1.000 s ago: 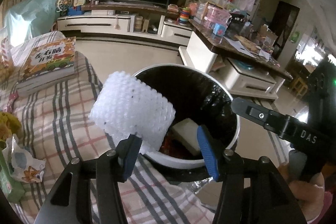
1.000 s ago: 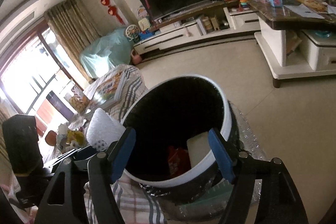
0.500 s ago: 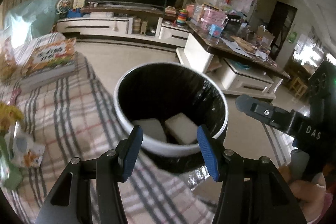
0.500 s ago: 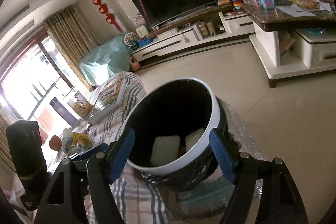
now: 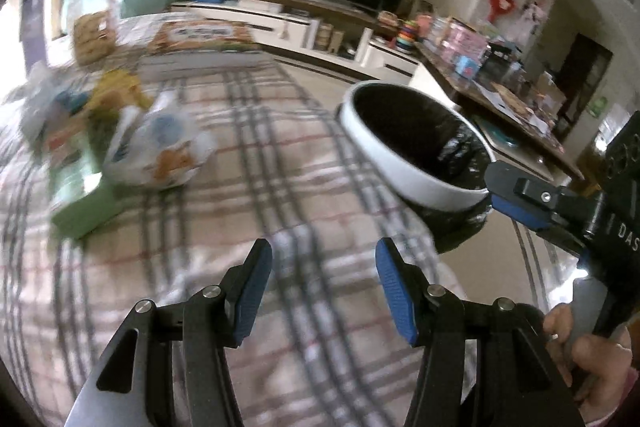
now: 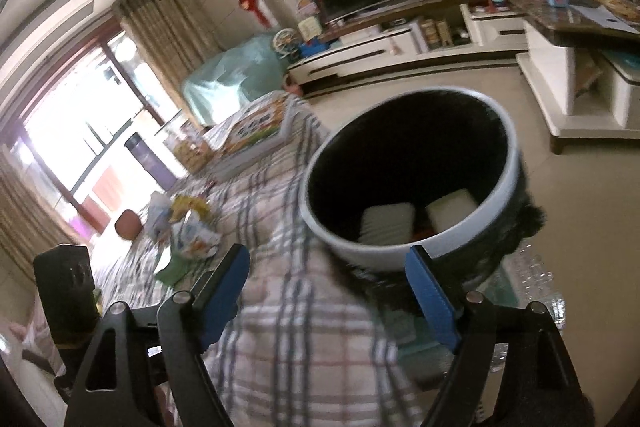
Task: Collect trash
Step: 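Move both open tools back toward the trash on the table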
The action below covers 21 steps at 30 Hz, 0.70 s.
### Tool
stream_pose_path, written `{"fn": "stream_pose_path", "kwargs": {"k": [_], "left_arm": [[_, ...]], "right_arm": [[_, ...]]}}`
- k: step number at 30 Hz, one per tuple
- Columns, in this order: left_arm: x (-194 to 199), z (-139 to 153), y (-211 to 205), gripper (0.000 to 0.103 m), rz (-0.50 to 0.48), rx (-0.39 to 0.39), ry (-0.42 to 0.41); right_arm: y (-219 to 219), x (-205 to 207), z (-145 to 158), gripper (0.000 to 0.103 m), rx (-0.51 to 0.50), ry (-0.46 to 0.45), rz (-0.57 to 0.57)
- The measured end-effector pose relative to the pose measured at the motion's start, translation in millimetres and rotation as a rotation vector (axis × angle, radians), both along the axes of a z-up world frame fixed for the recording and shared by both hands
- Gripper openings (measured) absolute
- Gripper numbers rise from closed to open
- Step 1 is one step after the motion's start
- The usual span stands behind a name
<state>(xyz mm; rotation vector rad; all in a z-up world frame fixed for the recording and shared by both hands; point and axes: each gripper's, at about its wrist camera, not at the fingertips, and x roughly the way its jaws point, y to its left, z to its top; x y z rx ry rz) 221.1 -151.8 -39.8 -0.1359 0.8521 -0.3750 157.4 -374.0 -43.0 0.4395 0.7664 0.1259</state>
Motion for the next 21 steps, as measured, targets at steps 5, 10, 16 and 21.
{"fn": "stream_pose_path", "kwargs": {"k": [5,10,16,21], "left_arm": [[-22,8,28,0.054,0.058,0.005,-0.013],[-36,10,54,0.055,0.115,0.018,-0.027],[-45,8,79,0.061,0.201,0.017,-0.01],[-38,9,90,0.067,0.269,0.023,0.0]], "right_arm": [[25,1,-4,0.084,0.01,0.008,0.057],[50,4,-11,0.084,0.017,0.023,0.101],[72,8,-16,0.085,0.022,0.035,0.138],[80,15,-17,0.085,0.03,0.041,0.149]]}}
